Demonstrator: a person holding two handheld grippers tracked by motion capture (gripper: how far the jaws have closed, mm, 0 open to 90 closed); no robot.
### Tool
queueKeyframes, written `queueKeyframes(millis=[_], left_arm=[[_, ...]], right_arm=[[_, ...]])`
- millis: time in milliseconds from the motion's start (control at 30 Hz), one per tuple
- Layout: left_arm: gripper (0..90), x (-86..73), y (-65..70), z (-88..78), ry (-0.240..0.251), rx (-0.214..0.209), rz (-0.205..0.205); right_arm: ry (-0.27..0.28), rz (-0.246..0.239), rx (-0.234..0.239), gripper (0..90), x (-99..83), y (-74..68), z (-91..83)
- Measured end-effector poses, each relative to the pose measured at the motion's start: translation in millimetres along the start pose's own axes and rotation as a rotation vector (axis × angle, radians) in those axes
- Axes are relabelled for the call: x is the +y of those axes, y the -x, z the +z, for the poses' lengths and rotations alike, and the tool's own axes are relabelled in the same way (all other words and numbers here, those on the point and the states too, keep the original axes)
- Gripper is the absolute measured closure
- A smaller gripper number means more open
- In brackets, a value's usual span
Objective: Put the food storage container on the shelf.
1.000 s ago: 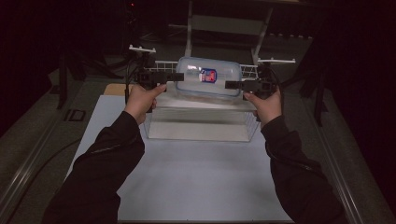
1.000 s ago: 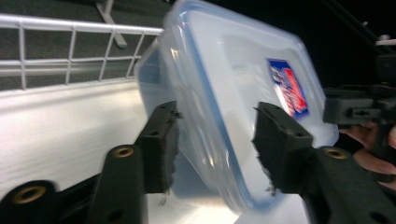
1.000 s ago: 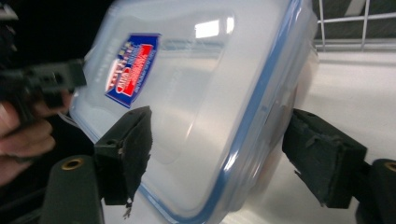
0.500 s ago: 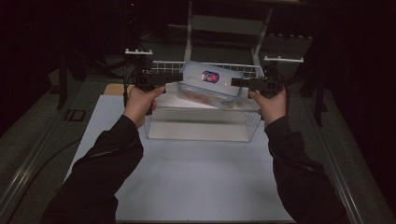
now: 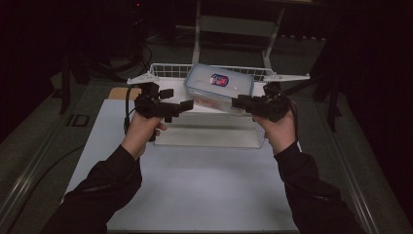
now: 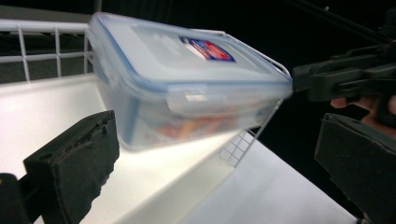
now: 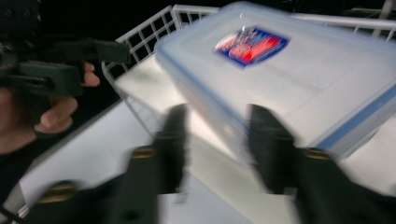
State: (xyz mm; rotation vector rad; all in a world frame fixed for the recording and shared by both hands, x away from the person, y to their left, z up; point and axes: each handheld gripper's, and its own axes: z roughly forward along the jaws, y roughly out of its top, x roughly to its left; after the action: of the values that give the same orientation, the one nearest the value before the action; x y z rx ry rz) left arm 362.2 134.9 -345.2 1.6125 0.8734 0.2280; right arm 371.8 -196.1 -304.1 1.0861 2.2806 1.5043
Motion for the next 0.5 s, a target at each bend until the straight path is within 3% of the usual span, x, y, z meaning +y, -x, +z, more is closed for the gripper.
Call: queueKeyframes(millis=[100, 133, 267, 500], left_arm=[[0.0, -8.5, 2.7, -1.5, -0.006, -0.007, 0.0], [0.0, -14.6, 3.8, -1.8, -0.015, -0.017, -0.011], [0.0, -25.6, 7.0, -2.7, -0.033, -0.022, -0.016], [0.0, -44.1, 15.0, -6.3, -0.043, -0.03, -0.005]], right_arm=[[-0.008, -0.006, 0.012, 75.4, -6.8, -1.1, 2.8], [-0.039, -0.025, 0.009, 87.2, -12.8, -1.1, 8.2], [-0.081, -0.02, -0.025, 89.9, -20.9, 6.4, 17.8], [-0.081, 0.007, -0.074, 89.9, -22.5, 19.9, 19.5]])
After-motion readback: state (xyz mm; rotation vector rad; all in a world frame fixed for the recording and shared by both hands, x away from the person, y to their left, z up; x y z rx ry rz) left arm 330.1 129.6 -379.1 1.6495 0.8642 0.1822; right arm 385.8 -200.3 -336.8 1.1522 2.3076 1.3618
